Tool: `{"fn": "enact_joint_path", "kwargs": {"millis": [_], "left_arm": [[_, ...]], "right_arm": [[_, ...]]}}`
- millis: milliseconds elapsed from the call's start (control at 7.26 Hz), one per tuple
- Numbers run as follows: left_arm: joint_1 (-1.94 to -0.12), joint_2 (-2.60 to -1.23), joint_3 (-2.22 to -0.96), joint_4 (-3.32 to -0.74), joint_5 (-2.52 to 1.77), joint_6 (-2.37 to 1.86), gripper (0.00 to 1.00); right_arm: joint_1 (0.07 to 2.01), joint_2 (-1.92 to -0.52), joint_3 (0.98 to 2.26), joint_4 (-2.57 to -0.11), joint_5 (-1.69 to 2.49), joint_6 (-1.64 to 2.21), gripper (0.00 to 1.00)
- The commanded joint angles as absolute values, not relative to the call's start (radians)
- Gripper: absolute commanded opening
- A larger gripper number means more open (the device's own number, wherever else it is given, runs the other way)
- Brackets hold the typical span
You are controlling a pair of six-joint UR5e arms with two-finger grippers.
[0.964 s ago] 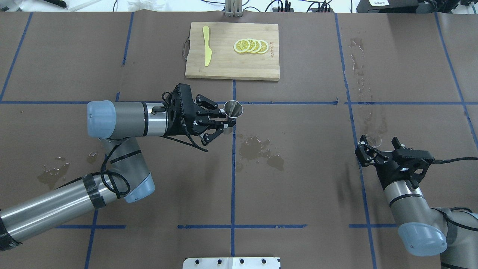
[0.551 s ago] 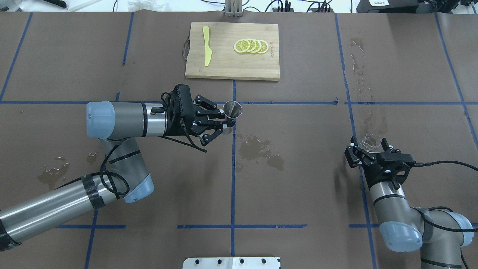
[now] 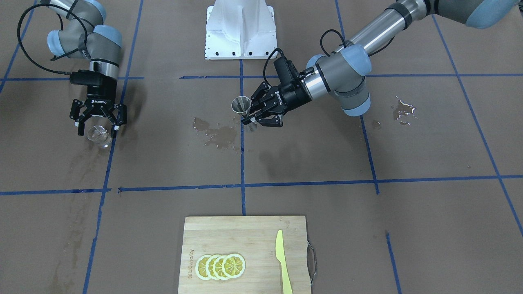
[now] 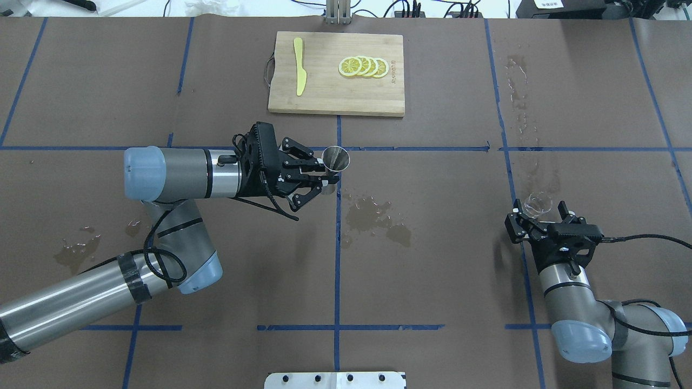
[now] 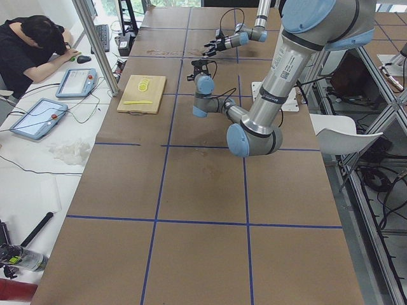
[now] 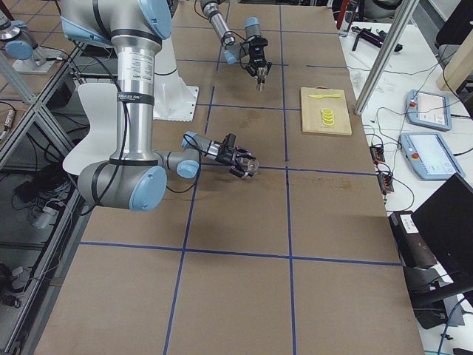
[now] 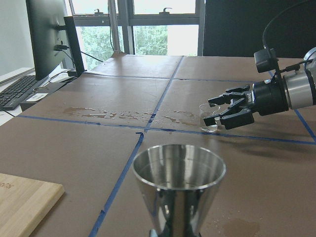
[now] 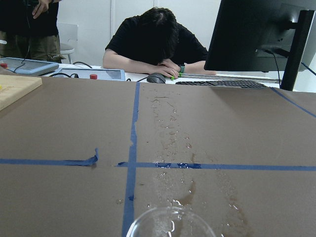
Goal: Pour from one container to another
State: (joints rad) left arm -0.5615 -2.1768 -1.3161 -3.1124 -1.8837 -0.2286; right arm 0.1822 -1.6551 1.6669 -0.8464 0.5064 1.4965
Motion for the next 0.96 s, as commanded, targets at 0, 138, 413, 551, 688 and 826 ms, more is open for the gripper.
{"fn": "enact_joint_path", "kwargs": {"millis": [0, 138, 413, 551, 688, 826], "left_arm": [[-0.561, -2.174, -1.316, -3.112, -1.884, -0.229, 0.0], [-0.561, -2.172, -1.316, -3.112, -1.884, -0.229, 0.0], [-0.561, -2.172, -1.316, -3.112, -1.884, -0.229, 0.0], [-0.561, -2.171, -1.318, -3.112, -1.884, -0.229, 0.0], [-0.561, -2.171, -1.316, -3.112, -1.884, -0.229, 0.0], [-0.561, -2.171, -1.318, -3.112, -1.884, -0.229, 0.0]], "right_arm": [[0.181, -1.651, 1.645, -0.845, 0.506, 1.506, 0.97], [0.181, -1.651, 1.644, -0.845, 0.506, 1.506, 0.93], [0.181, -1.649, 1.644, -0.847, 0.506, 1.506, 0.88], [0.181, -1.648, 1.641, -0.847, 0.506, 1.506, 0.88], [0.179, -1.647, 1.637, -0.847, 0.506, 1.506, 0.88], [0.179, -1.647, 1.632, -0.845, 0.508, 1.505, 0.88]]}}
